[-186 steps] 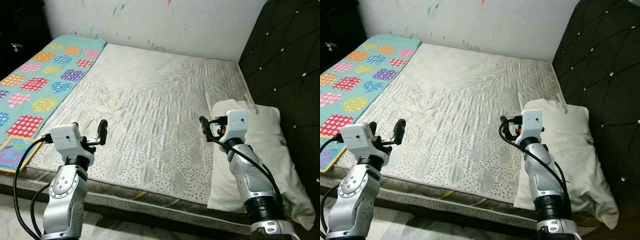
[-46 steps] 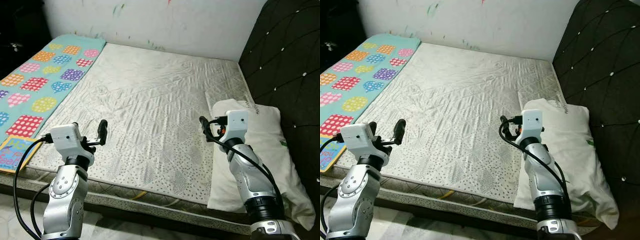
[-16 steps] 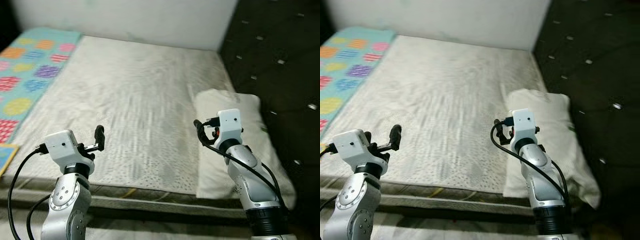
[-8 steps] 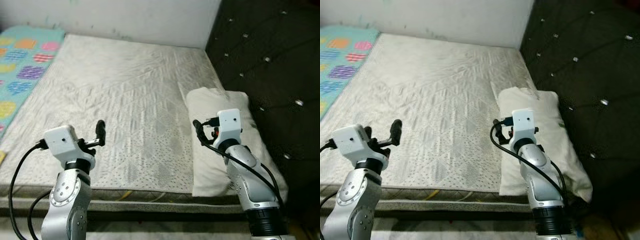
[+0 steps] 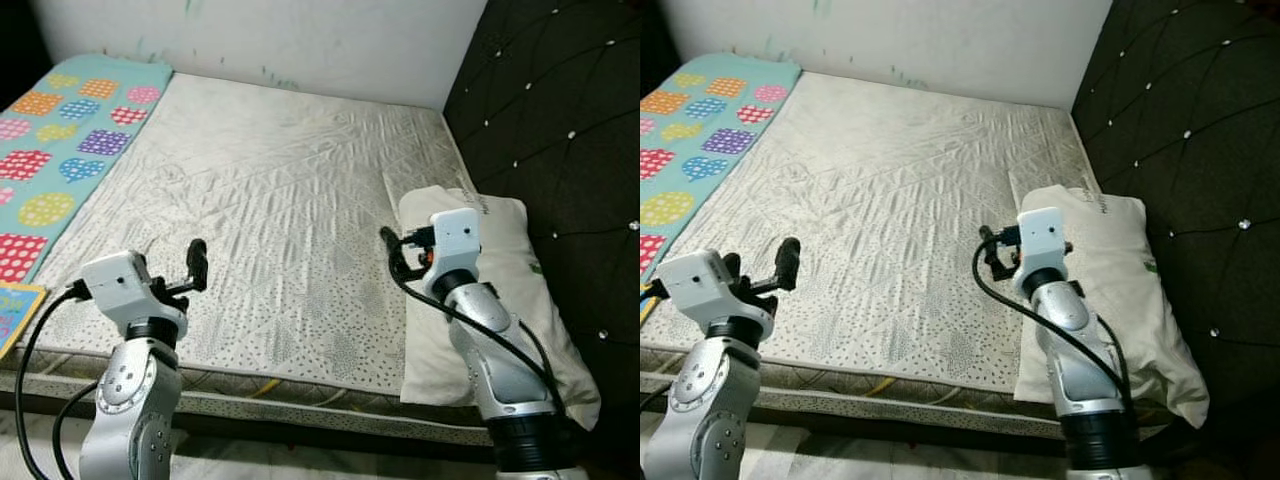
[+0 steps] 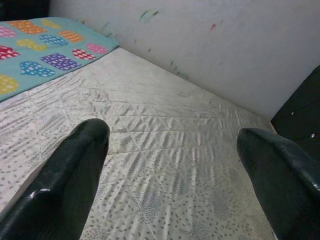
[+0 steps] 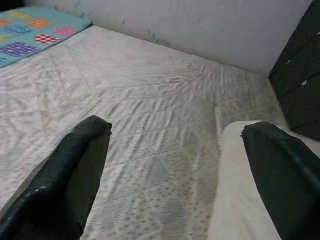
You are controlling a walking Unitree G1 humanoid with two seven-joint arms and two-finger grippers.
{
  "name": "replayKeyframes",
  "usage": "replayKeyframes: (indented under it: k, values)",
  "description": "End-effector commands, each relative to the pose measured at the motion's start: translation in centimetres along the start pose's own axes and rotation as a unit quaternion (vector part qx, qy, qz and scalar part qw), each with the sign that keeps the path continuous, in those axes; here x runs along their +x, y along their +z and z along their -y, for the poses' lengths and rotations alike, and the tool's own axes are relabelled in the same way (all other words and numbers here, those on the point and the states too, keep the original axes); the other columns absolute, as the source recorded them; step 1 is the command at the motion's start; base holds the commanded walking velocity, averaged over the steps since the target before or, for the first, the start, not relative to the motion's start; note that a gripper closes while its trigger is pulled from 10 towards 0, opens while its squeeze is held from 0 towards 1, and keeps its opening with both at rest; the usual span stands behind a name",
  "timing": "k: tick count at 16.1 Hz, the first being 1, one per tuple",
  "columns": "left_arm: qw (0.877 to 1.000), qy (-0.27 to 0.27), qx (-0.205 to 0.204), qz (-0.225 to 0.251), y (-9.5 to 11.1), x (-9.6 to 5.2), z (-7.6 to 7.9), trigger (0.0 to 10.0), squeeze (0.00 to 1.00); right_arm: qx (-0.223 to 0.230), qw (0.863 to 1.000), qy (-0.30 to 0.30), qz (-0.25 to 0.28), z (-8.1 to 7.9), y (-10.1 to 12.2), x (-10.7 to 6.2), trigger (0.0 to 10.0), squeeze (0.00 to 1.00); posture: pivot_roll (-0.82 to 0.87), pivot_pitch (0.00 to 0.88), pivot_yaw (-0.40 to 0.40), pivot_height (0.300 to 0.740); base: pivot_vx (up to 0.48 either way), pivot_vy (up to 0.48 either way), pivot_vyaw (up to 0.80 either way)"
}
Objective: Clean up the room
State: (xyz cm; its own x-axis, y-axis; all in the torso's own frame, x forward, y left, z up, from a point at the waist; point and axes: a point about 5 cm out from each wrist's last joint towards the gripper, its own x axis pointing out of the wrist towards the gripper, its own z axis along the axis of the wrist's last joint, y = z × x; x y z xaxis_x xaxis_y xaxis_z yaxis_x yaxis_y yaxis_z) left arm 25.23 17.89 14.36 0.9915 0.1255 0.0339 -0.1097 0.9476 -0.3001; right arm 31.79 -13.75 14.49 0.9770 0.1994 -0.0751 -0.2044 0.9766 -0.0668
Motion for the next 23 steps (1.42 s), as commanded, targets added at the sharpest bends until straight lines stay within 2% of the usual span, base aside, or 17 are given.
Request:
replayKeyframes:
  k: [1, 12, 18, 21, 23]
  values:
    - [1.000, -0.012, -0.003, 0.004, 0.26, 0.07, 0.49, 10.0, 0.00, 0.004, 1.000, -0.011, 0.000, 0.64, 0.03, -0.28, 10.0, 0.00, -0.02, 0.041, -0.092, 0.740, 0.000, 0.277, 0.00]
    - [1.000, -0.014, -0.005, 0.004, 0.21, 0.14, 0.56, 10.0, 0.00, 0.014, 1.000, -0.005, -0.005, 0.80, -0.14, -0.19, 10.0, 0.00, -0.02, 0.031, -0.093, 0.740, 0.000, 0.321, 0.00]
    - [1.000, -0.016, -0.005, 0.006, 0.31, 0.20, 0.66, 10.0, 0.00, 0.012, 1.000, -0.004, -0.006, 0.92, -0.14, -0.09, 10.0, 0.00, -0.01, 0.026, -0.093, 0.740, 0.000, 0.455, 0.00]
    - [1.000, -0.016, -0.006, 0.007, 0.31, 0.22, 0.73, 10.0, 0.00, 0.036, 0.999, -0.005, -0.023, 1.08, -0.63, -0.10, 10.0, 0.00, -0.01, 0.022, -0.093, 0.740, 0.000, 0.480, 0.00]
    - [1.000, -0.012, -0.009, 0.008, 0.38, 0.37, 0.73, 10.0, 0.00, 0.008, 1.000, -0.001, -0.021, 1.10, -0.37, 0.15, 10.0, 0.00, -0.02, 0.033, -0.095, 0.740, 0.000, 0.480, 0.00]
